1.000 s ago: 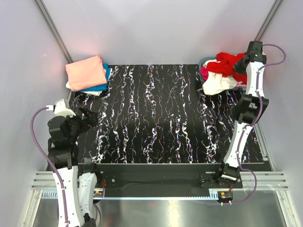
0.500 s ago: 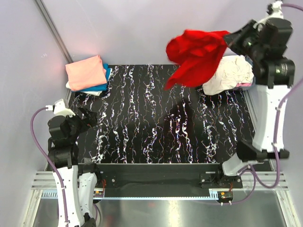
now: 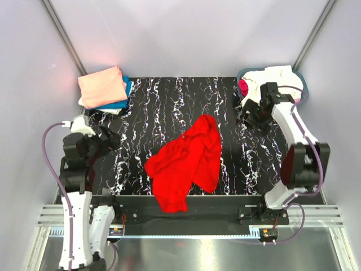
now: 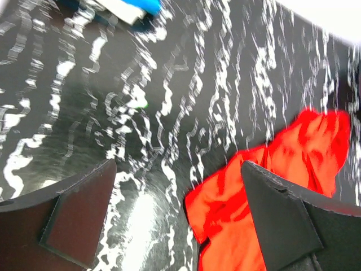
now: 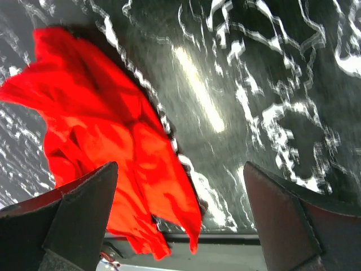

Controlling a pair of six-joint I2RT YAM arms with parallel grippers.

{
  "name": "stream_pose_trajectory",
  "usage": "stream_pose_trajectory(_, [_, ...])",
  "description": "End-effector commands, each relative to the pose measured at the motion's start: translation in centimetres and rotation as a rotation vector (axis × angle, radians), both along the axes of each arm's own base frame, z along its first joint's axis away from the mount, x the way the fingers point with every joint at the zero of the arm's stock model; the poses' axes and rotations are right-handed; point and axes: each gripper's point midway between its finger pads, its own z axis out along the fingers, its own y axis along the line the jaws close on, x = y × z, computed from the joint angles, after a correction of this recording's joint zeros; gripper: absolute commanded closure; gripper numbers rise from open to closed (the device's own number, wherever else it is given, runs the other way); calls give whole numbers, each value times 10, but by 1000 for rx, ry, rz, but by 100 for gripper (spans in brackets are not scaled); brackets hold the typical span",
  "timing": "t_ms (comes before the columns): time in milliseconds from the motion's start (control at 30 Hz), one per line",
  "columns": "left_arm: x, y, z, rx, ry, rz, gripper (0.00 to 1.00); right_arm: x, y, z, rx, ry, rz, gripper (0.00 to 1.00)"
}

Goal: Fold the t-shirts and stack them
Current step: Move the tshirt to the center of the board, then flatten the tshirt out

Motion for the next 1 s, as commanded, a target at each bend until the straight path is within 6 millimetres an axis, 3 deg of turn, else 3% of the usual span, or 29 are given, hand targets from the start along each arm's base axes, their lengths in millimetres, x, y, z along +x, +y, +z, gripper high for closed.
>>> stream_pose_trajectory(0, [5,-17,0,23,29,-71,1,-15,3,85,12,-286,-4,0])
stream_pose_trajectory(67, [4,-31,-10,38,88,-97,1,-30,18,71,54,-272,40,2])
stream_pose_trajectory(200, [-5,-56,-22,50,168,-129,1,-69,71,61,99,-267,177,7])
stream_pose_trajectory(233, [-8,-65,-25,60,175,-165,1,-88,107,58,116,-263,267,7])
stream_pose_trajectory(267, [-9,-67,-27,69,183,-168,1,-103,121,47,110,-239,302,8])
stream_pose_trajectory(300, [-10,-66,-25,79,187,-161,1,-119,140,46,116,-240,354,9])
stream_pose_trajectory(333, [-12,-61,-25,104,201,-148,1,-145,172,42,126,-237,436,9])
stream_pose_trajectory(400, [-12,-53,-13,148,185,-130,1,-177,205,26,120,-202,520,11])
stream_pose_trajectory(433, [-15,-41,-13,188,196,-90,1,-211,237,24,148,-199,624,12])
stream_pose_trajectory(467, [-15,-35,-4,208,180,-64,1,-225,255,25,161,-191,667,14])
stream_pose_trajectory(500, [-17,-26,-4,240,184,-33,1,-233,269,5,105,-154,696,14])
stream_pose_trajectory(533, [-19,-10,-3,284,178,38,1,-246,283,-3,73,-145,742,14])
stream_pose_trajectory(567, [-21,-2,-3,294,179,85,1,-265,308,7,83,-160,814,14])
stream_pose_trajectory(600, [-22,3,-2,293,168,120,1,-273,320,-19,16,-113,846,15])
stream_pose_trajectory(633, [-24,7,2,287,142,139,1,-279,327,-26,-12,-95,872,15])
stream_pose_trajectory(667, [-25,7,1,283,136,142,1,-281,345,-19,1,-108,887,16])
stream_pose_trajectory(700, [-27,9,3,277,127,153,1,-290,353,-40,-40,-74,914,17])
stream_pose_trajectory(733, [-30,13,7,273,103,171,1,-295,359,-45,-43,-50,932,17])
stream_pose_trajectory(767, [-31,14,8,269,95,176,1,-298,373,-40,-25,-56,946,18])
stream_pose_trajectory(800, [-32,14,10,266,83,178,1,-305,379,-57,-59,-28,970,18])
stream_pose_trajectory(967, [-34,14,12,249,56,174,1,-314,396,-88,-141,26,1021,18])
